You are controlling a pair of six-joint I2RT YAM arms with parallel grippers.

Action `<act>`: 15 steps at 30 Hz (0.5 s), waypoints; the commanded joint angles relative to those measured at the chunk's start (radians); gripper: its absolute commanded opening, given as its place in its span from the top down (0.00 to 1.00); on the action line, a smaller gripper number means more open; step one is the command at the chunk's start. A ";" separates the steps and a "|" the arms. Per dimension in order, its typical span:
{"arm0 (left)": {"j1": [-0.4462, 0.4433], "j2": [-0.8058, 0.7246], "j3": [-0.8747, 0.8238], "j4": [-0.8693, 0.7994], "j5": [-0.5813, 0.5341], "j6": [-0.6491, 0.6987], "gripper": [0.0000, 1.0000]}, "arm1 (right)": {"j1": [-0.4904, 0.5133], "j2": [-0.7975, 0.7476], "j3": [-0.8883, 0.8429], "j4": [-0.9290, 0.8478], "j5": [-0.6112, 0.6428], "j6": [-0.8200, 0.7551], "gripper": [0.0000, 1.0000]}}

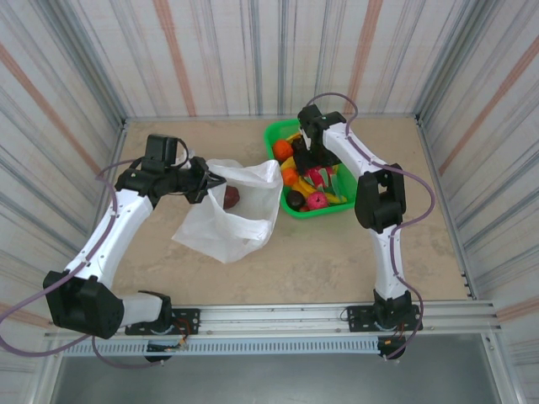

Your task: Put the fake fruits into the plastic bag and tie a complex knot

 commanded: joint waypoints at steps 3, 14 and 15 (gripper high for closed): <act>0.009 -0.004 0.025 -0.027 0.009 0.017 0.98 | -0.002 0.136 -0.059 -0.047 -0.046 -0.045 0.05; 0.010 -0.009 0.037 -0.036 0.004 0.019 0.97 | -0.009 0.002 -0.067 0.022 -0.065 -0.040 0.37; 0.009 -0.008 0.038 -0.036 0.005 0.018 0.97 | -0.012 -0.021 -0.072 0.036 -0.070 -0.039 0.38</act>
